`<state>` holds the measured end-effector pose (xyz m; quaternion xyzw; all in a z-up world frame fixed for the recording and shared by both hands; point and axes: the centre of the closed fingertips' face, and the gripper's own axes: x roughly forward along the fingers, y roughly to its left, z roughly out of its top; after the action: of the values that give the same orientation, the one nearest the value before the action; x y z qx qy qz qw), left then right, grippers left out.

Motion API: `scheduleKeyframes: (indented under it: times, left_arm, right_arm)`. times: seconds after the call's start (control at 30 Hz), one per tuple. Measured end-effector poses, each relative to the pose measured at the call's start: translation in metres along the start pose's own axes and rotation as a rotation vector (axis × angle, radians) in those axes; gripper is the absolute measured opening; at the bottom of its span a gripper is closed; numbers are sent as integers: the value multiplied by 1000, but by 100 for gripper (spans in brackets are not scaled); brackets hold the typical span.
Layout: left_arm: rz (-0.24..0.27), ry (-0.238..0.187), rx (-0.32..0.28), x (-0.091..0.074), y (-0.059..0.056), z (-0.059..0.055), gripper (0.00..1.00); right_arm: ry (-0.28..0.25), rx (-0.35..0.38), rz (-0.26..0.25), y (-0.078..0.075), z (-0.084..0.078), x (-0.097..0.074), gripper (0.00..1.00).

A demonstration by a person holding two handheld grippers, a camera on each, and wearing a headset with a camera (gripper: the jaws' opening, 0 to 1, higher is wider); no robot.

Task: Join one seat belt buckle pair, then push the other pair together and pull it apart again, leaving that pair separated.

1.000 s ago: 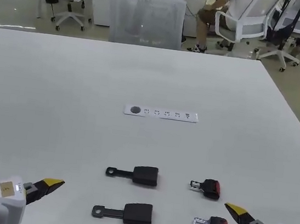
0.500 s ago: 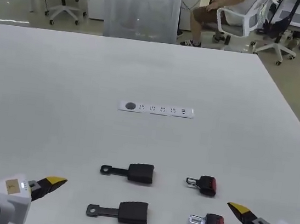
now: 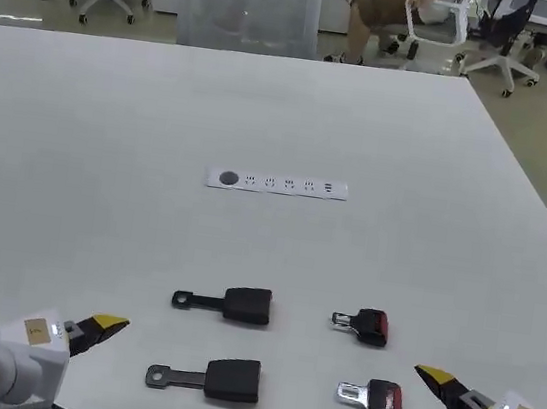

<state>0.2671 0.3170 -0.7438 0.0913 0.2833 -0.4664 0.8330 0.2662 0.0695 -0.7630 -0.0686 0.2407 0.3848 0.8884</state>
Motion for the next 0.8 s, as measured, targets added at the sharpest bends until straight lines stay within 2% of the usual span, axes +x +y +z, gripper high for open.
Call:
scheduleKeyframes:
  times: [0.33, 0.8]
  left_arm:
    - [-33, 49, 2, 31, -10, -4, 99]
    - [-81, 109, 23, 70, -3, -7, 98]
  right_arm:
    - [58, 11, 12, -17, -20, 6, 80]
    - [119, 11, 59, -42, -35, 22, 78]
